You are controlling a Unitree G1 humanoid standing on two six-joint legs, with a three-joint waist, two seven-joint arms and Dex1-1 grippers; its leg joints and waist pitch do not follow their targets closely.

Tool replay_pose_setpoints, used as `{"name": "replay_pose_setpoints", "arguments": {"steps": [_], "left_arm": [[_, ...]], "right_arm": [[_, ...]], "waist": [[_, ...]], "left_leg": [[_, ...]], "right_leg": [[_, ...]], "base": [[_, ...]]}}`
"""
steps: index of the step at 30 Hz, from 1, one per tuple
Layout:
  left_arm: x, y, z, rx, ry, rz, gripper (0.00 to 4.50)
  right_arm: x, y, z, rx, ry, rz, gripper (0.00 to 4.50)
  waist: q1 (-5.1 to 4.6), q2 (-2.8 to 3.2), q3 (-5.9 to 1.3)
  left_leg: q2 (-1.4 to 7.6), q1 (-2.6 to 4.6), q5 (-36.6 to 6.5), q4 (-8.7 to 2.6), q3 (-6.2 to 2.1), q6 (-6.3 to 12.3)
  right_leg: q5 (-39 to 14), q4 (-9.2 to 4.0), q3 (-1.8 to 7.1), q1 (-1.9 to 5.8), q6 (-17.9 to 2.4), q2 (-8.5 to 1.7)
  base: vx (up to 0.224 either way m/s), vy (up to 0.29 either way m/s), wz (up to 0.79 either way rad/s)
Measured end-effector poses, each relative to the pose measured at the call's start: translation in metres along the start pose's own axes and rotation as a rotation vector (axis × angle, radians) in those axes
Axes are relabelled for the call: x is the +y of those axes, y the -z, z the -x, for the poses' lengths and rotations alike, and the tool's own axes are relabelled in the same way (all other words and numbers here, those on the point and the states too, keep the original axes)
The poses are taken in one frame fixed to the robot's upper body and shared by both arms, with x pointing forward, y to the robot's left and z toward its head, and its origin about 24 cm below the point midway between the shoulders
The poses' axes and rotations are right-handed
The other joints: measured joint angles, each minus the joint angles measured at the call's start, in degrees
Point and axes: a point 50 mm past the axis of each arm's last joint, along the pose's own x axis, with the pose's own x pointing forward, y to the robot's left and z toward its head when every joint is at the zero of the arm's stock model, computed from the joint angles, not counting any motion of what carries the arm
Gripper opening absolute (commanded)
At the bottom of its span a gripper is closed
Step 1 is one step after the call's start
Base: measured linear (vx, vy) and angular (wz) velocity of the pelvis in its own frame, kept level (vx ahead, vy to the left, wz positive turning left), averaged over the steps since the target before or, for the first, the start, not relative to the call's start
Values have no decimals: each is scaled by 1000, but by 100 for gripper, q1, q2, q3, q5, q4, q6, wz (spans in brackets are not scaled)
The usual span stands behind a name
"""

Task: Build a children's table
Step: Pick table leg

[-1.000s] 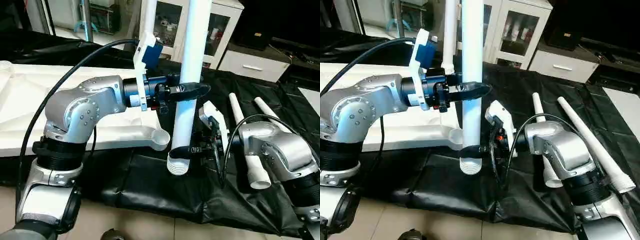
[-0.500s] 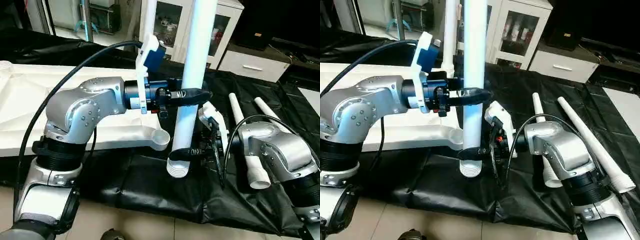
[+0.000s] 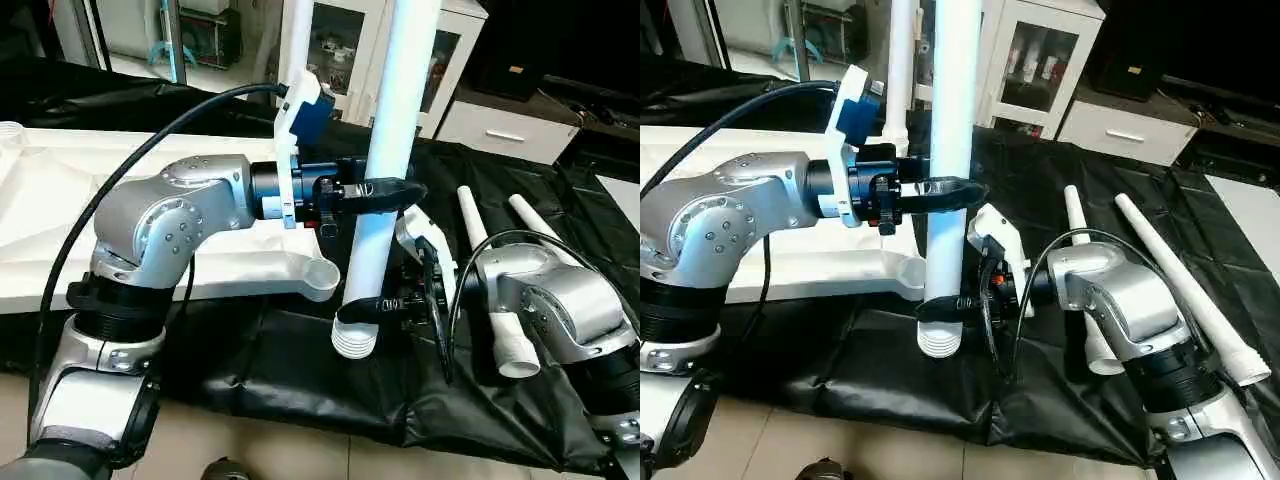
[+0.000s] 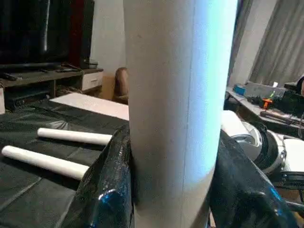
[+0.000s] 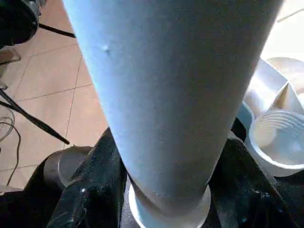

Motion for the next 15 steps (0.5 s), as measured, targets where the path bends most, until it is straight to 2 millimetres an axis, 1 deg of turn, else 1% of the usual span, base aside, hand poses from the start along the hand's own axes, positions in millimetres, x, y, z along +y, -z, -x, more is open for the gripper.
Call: {"name": "replay_pose_setpoints", "arguments": {"steps": [2,3,4,6,7,9,10,13,14,15], "left_arm": [[0,0,0,-1,-3,-5,173],[0,-1,0,-4,-4,-2,229],[0,-1,1,-9,-8,3,243],[2,-3,3,-26,-30,6,243],[3,-4,4,-36,-36,6,250],[4,-7,8,-59,-48,9,279],[4,-8,10,-69,-50,10,279],[6,-11,14,-90,-68,6,301],[8,-13,15,-116,-85,8,323],[13,-16,18,-160,-121,13,323]], "right_arm": [[0,0,0,-1,4,3,194],[0,0,0,-2,6,6,194],[-1,-1,0,-5,8,7,194],[-1,-2,0,-16,16,6,193],[-2,-1,0,-18,24,3,192],[-3,-1,-1,-30,37,-5,190],[-4,-2,-1,-37,45,-7,190],[-7,-3,1,-65,77,-15,190],[-9,-4,2,-76,96,-20,189],[-12,-5,4,-94,124,-23,189]], "waist": [[-1,0,0],[-3,0,0],[-3,0,0],[-4,1,0],[-5,1,0],[-4,1,1],[-2,1,1],[3,1,1],[7,10,5],[6,14,8]], "left_leg": [[0,0,0,0,0,0],[0,0,0,1,0,0],[0,1,0,1,0,0],[1,2,1,1,0,-1],[1,2,1,1,-1,-2],[1,2,1,2,-1,-3],[1,3,1,3,-1,-2],[1,2,1,6,-1,-2],[1,3,1,10,-3,-2],[1,1,1,13,-2,-2]], "right_leg": [[0,1,0,0,0,0],[0,1,0,0,0,0],[0,3,0,0,0,0],[0,5,0,0,0,0],[0,5,0,0,-1,0],[1,7,0,0,-1,0],[0,8,0,0,-1,0],[1,8,0,0,-1,0],[1,8,0,3,-2,0],[4,9,0,2,-6,0]], "base": [[0,0,0],[0,0,0],[0,0,0],[0,0,0],[0,0,0],[0,0,0],[0,0,0],[0,0,0],[0,0,0],[0,0,0]]}}
